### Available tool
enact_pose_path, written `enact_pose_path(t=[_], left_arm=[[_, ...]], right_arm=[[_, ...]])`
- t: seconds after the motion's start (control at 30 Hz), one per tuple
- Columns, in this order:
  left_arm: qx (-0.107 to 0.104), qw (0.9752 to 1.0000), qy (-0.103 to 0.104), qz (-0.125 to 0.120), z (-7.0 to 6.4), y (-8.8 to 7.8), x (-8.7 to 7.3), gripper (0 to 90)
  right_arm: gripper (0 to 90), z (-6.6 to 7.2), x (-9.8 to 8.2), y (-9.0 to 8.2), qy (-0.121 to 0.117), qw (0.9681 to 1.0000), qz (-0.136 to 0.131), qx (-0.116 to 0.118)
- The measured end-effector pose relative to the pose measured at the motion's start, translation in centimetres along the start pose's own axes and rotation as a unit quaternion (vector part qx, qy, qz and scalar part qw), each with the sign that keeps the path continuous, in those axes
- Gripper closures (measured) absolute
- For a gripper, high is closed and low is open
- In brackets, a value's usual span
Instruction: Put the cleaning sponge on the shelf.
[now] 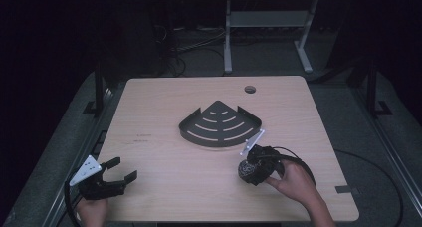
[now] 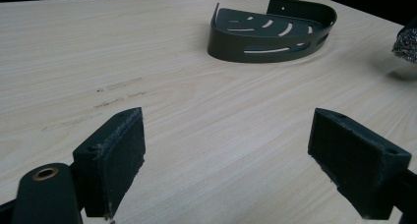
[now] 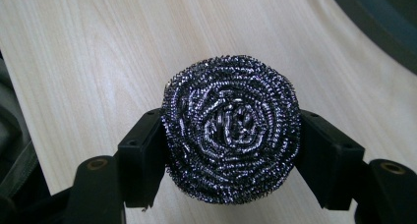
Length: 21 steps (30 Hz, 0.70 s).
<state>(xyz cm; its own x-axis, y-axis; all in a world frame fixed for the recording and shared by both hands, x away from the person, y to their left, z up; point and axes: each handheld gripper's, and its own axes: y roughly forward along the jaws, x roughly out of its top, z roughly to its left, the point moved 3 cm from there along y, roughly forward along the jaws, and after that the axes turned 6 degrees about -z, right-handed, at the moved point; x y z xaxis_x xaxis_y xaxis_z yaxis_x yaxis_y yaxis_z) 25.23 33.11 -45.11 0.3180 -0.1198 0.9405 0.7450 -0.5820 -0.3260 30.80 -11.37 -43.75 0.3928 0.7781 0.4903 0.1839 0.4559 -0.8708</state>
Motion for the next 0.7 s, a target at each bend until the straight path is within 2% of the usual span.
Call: enact_pose_path(t=[0.7], left_arm=[[0.001,1.0,0.003,0.0,0.0,0.0,0.0,13.4]], right_arm=[[32.6,-1.0,1.6,-1.0,-0.001,1.0,-0.006,-0.006]])
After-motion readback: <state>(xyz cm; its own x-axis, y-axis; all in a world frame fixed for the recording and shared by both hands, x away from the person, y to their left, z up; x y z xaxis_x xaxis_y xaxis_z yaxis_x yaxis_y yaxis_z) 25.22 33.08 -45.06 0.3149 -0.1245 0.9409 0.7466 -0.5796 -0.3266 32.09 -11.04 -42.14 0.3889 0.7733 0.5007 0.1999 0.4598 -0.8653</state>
